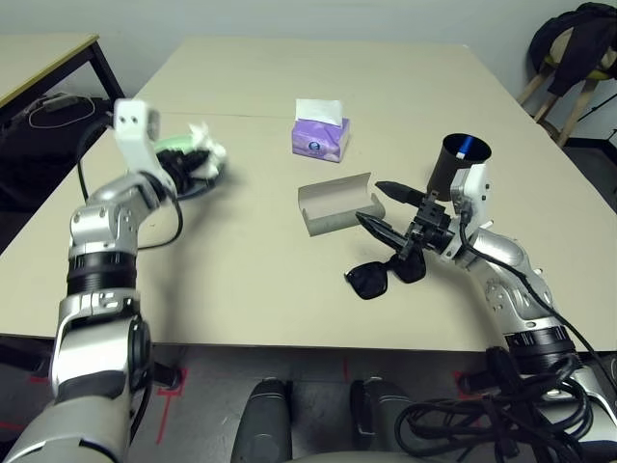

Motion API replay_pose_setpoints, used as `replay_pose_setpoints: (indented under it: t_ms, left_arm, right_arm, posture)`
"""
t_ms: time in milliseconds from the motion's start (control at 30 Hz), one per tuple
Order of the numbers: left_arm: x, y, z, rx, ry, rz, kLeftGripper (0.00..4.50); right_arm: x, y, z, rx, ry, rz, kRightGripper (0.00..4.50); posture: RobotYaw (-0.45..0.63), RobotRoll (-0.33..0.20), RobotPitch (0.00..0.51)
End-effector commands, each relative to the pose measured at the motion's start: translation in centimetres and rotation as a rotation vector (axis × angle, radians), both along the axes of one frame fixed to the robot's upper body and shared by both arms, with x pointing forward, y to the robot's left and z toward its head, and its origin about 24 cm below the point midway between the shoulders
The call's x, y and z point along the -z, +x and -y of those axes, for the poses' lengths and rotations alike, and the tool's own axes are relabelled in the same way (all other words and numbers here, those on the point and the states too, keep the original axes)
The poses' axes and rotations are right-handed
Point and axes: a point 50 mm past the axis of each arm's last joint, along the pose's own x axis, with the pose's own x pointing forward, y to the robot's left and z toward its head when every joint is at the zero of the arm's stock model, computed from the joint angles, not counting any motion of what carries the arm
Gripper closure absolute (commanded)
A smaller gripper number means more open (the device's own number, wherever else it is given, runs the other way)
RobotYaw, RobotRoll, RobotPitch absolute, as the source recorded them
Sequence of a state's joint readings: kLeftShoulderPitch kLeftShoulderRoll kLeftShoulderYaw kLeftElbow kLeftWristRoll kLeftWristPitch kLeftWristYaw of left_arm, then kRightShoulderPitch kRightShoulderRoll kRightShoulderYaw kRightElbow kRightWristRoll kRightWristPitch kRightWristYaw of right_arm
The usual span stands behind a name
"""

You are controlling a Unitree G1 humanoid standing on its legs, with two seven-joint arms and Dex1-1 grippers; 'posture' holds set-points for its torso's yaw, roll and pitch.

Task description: Organize and tidy the items on the table.

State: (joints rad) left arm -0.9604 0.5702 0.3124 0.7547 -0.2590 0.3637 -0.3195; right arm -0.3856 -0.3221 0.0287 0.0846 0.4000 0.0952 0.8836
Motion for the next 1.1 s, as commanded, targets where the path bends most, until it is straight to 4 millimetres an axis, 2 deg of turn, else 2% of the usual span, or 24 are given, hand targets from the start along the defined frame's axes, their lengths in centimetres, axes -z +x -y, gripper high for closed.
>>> replay_pose_setpoints:
  t_ms: [33,100,200,367,533,600,767,1000,1100]
  left_arm:
    - [1.5,0.7,-0.3,-0.057,0.017,-0.052,4.46]
    - [1.6,1.0,-0.5,-0.076,0.033,-0.062,4.46]
    - [1.9,1.3,-0.8,-0.118,0.065,-0.072,3.82]
    - [2.0,1.4,-1.0,-0.189,0.087,-0.062,1.89]
    - [1.9,1.5,-0.8,-0.189,0.101,-0.028,0.04]
    - [1.7,1.6,-0.3,-0.121,0.091,0.005,0.04]
    - [1.6,1.2,1.6,0.225,0.039,0.108,0.04]
    - [2.7,-1.9,2.5,0.579,0.069,0.133,0.04]
    - [3.5,-4.0,3.1,0.742,0.096,0.096,0.04]
  right_arm:
    - [-0.2,0.2,-0.1,-0.007,-0.002,0.010,0.00]
    - [-0.2,0.2,-0.1,-0.007,-0.002,0.012,0.00]
    - [-0.2,0.0,0.0,-0.001,0.001,0.014,0.00]
    - [-0.2,-0.3,0.2,0.019,0.003,0.016,0.00]
    - [-0.2,-0.4,0.4,0.034,0.004,0.016,0.00]
    - [-0.3,-0.4,0.4,0.044,0.003,0.012,0.00]
    - [-0.5,0.1,0.2,0.082,-0.044,-0.010,0.00]
    - [-1.3,0.8,-1.0,0.160,-0.131,-0.084,0.00]
    - [-1.9,0.8,-1.8,0.174,-0.209,-0.076,0.00]
  posture:
    - [0.11,0.000,0.041]
    - [0.10,0.000,0.041]
    - [0.09,0.000,0.042]
    - [0.07,0.000,0.040]
    - [0.06,0.000,0.042]
    - [0.07,0.000,0.047]
    - [0.10,0.000,0.065]
    - [0.14,0.000,0.098]
    - [0.15,0.000,0.113]
